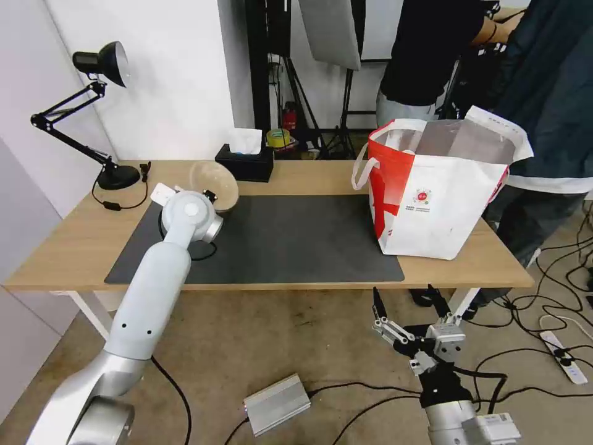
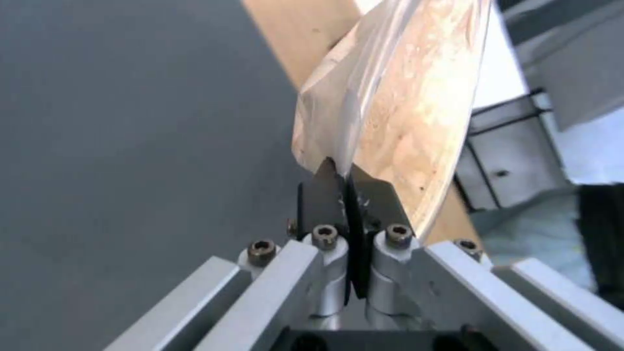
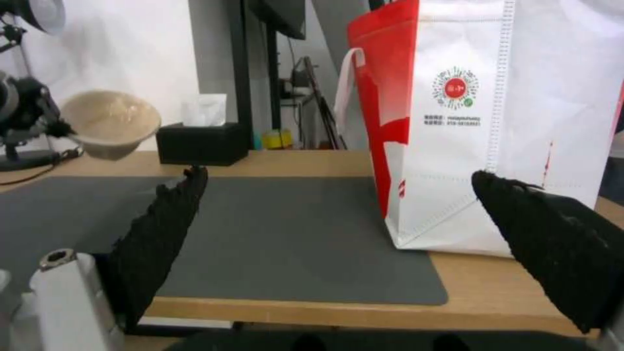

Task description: Pick up the trash from the table and place it into the takeout bag.

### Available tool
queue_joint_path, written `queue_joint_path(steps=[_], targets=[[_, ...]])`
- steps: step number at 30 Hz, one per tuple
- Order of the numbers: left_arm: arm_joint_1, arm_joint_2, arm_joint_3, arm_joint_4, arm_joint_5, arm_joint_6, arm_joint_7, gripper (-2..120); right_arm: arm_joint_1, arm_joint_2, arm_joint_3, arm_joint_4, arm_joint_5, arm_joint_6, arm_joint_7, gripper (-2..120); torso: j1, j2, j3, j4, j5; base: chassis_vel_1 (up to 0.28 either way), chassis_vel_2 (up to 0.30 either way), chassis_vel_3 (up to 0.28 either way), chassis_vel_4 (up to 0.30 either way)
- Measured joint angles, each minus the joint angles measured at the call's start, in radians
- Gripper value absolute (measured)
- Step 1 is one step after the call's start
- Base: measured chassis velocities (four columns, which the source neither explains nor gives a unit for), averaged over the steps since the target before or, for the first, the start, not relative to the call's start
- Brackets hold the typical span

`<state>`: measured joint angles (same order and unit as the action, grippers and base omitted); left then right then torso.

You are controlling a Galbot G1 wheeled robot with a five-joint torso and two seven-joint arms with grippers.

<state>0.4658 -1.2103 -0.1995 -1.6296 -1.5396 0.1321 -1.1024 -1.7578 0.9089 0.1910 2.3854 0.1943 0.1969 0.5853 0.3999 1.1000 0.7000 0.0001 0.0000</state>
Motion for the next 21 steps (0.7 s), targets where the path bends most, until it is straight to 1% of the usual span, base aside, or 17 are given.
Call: queue_joint_path(steps=[3,4,6,7,9,11,13,16,17,20,21], targets=[[-0.004,0.008,0.006,-0.024,-0.014,-0.002,0.001,0,0.0,0.0,0.0,0.0,0.0,0.0,0.0,100,0.0,0.0,0.0,-0.0001,0.0,0.0,0.0,0.0,0.0],[-0.013,0.019,0.016,-0.053,-0.03,-0.007,0.004,0,0.0,0.0,0.0,0.0,0.0,0.0,0.0,100,0.0,0.0,0.0,-0.0001,0.0,0.0,0.0,0.0,0.0],[-0.029,0.032,0.031,-0.084,-0.048,-0.016,0.019,0,0.0,0.0,0.0,0.0,0.0,0.0,0.0,100,0.0,0.0,0.0,-0.0001,0.0002,0.0,0.0,0.0,0.0],[-0.029,0.032,0.031,-0.084,-0.048,-0.016,0.019,0,0.0,0.0,0.0,0.0,0.0,0.0,0.0,100,0.0,0.0,0.0,-0.0001,0.0002,0.0,0.0,0.0,0.0],[-0.04,0.039,0.042,-0.101,-0.055,-0.02,0.03,0,0.0,0.0,0.0,0.0,0.0,0.0,0.0,100,0.0,0.0,0.0,-0.0001,0.0001,0.0,0.0,0.0,0.0],[-0.058,0.049,0.062,-0.128,-0.065,-0.026,0.056,0,0.0,0.0,0.0,0.0,0.0,0.0,0.0,100,0.0,0.0,0.0,-0.0001,0.0001,0.0,0.0,0.0,0.0],[-0.063,0.05,0.066,-0.134,-0.07,-0.028,0.06,0,0.0,0.0,0.0,0.0,0.0,0.0,0.0,100,0.0,0.0,0.0,-0.0001,0.0001,0.0,0.0,0.0,0.0],[-0.081,0.052,0.083,-0.152,-0.081,-0.047,0.099,0,0.0,0.0,0.0,0.0,0.0,0.0,0.0,100,0.0,0.0,0.0,-0.0001,0.0001,0.0,0.0,0.0,0.0],[-0.081,0.052,0.083,-0.152,-0.081,-0.047,0.099,0,0.0,0.0,0.0,0.0,0.0,0.0,0.0,100,0.0,0.0,0.0,-0.0001,0.0001,0.0,0.0,0.0,0.0],[-0.103,0.052,0.103,-0.164,-0.09,-0.064,0.136,0,0.0,0.0,0.0,0.0,0.0,0.0,0.0,100,0.0,0.0,0.0,-0.0001,0.0001,0.0,0.0,0.0,0.0],[-0.103,0.052,0.103,-0.164,-0.09,-0.064,0.136,0,0.0,0.0,0.0,0.0,0.0,0.0,0.0,100,0.0,0.0,0.0,-0.0001,0.0001,0.0,0.0,0.0,0.0]])
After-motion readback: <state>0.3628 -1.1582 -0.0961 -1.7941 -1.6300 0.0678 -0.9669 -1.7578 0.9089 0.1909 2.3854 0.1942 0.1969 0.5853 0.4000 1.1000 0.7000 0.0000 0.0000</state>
